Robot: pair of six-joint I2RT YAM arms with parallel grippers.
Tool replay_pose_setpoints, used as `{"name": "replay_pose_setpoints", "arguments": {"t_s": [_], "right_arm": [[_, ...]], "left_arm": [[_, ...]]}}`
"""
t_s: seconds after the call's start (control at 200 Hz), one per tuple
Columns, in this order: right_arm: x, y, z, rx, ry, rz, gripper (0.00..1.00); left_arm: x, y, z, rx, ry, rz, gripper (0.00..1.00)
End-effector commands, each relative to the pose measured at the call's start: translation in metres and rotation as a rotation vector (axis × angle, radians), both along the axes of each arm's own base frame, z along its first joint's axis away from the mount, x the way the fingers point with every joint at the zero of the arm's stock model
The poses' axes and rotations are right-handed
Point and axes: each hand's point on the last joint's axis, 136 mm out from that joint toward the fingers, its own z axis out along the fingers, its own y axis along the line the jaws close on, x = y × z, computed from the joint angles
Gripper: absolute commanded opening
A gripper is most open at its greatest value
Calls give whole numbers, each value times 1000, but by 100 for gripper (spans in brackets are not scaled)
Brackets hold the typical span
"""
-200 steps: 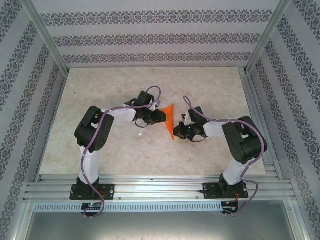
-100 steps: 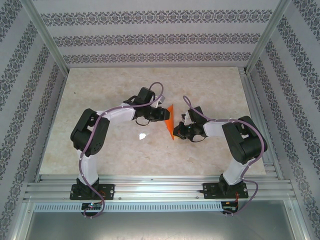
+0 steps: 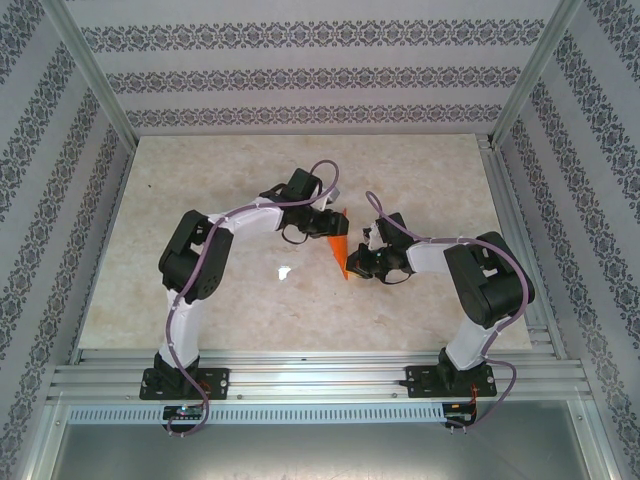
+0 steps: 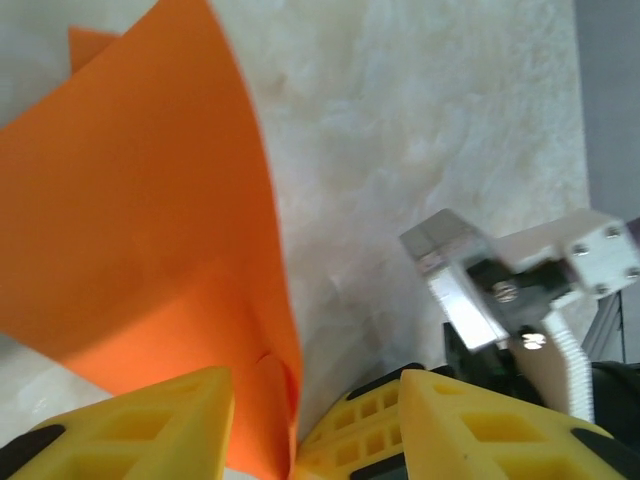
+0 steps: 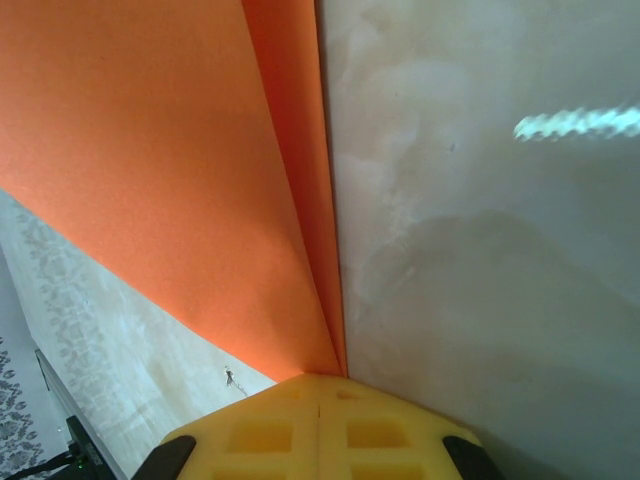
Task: Fold a paper plane with a square sheet of paper (fold left side to right side)
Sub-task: Fold the wing for the fifth time at the center of the table.
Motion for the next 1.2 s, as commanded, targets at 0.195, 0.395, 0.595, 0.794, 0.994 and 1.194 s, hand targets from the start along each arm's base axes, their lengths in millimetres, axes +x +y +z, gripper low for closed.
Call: {"name": "replay_pose_setpoints", "arguments": {"t_s": [0.195,0.395,0.595,0.794,0.994,1.194], "right_arm": [[-51,-35,-68,-271,189,6,2],[-53,-36,-69,-280,193,11,2],[-55,-36,-70,-286,196,16,3],[-57,-38,-72,-296,203,21,3],[-59,-38,-73,-302,212,28,3],[-59,-38,-72,-301,205,33,3]], "left_arm": [[-1,-2,-18,40,9,-29,21],[3,6,-31,83,12,-5,8],[9,13,-43,105,15,20,6],[14,18,-55,115,27,42,4],[17,25,-63,139,28,69,3],[15,33,-75,184,35,83,3]]}}
